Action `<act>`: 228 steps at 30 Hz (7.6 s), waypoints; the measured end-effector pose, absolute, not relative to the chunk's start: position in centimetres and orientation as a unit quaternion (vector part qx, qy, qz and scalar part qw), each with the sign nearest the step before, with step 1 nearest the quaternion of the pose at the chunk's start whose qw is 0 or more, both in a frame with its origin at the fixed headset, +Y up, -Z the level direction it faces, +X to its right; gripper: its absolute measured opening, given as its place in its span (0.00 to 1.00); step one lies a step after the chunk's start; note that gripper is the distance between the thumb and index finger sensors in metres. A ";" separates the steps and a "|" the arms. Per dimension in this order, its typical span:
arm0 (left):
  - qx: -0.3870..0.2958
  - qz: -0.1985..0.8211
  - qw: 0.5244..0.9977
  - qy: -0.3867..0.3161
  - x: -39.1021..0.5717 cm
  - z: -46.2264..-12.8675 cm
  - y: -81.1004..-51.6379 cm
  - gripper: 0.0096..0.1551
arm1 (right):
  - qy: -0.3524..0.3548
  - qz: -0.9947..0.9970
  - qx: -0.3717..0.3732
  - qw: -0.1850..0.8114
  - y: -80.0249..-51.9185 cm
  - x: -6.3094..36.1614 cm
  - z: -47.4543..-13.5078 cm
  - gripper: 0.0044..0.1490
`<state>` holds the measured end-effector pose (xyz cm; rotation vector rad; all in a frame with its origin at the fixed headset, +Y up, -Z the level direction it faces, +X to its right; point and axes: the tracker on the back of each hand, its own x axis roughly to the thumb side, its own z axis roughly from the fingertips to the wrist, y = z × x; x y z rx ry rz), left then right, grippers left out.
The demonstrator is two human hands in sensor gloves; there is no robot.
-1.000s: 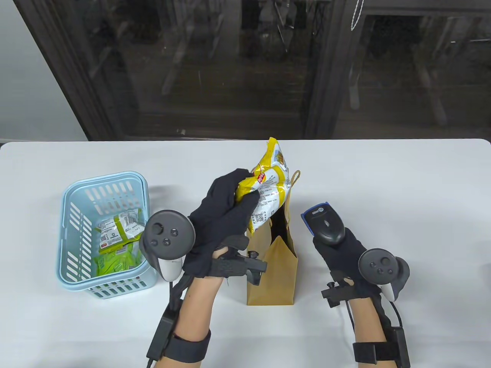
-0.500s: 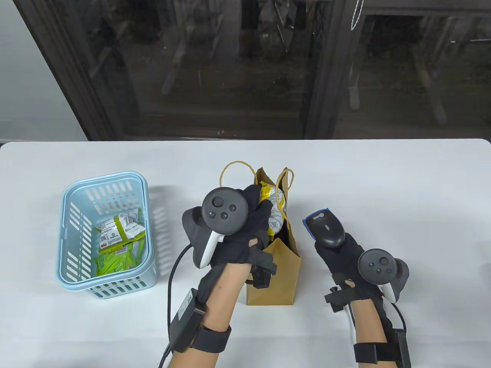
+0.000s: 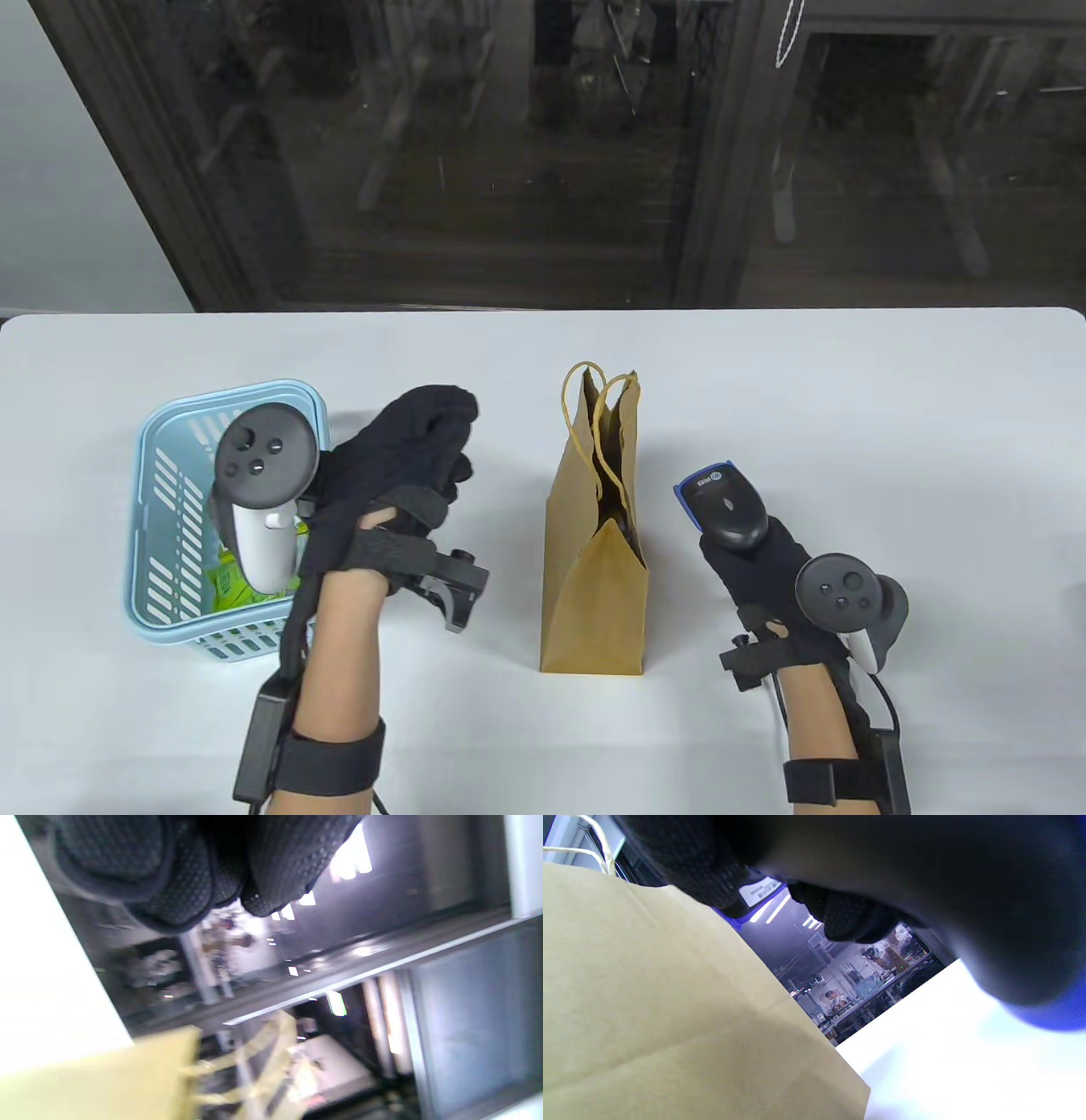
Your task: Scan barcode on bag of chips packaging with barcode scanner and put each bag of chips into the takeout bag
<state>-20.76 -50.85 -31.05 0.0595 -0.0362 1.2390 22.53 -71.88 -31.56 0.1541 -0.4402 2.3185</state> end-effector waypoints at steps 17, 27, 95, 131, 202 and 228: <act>-0.122 0.492 0.739 0.443 -37.0 -38.4 -65.3 0.40 | -0.147 0.917 0.077 0.362 -72.1 21.8 -31.7 0.30; -0.231 0.460 0.701 0.493 -37.9 -39.8 -69.3 0.45 | -0.145 0.920 0.085 0.355 -72.0 21.5 -31.7 0.30; 0.299 0.464 0.819 0.155 -30.1 -32.8 -56.7 0.17 | -0.154 0.915 0.091 0.362 -71.2 21.8 -31.3 0.31; 0.167 0.617 0.714 -0.284 -13.4 -25.6 -49.0 0.40 | -0.136 0.739 0.339 0.566 -54.5 18.7 -26.4 0.27; 0.123 0.411 0.896 -0.116 -8.0 -28.2 -50.9 0.39 | -0.127 0.910 0.071 0.387 -72.7 23.0 -31.6 0.31; -0.232 0.446 0.776 0.380 -34.9 -36.6 -64.7 0.40 | -0.117 0.916 0.082 0.375 -72.8 22.6 -31.7 0.31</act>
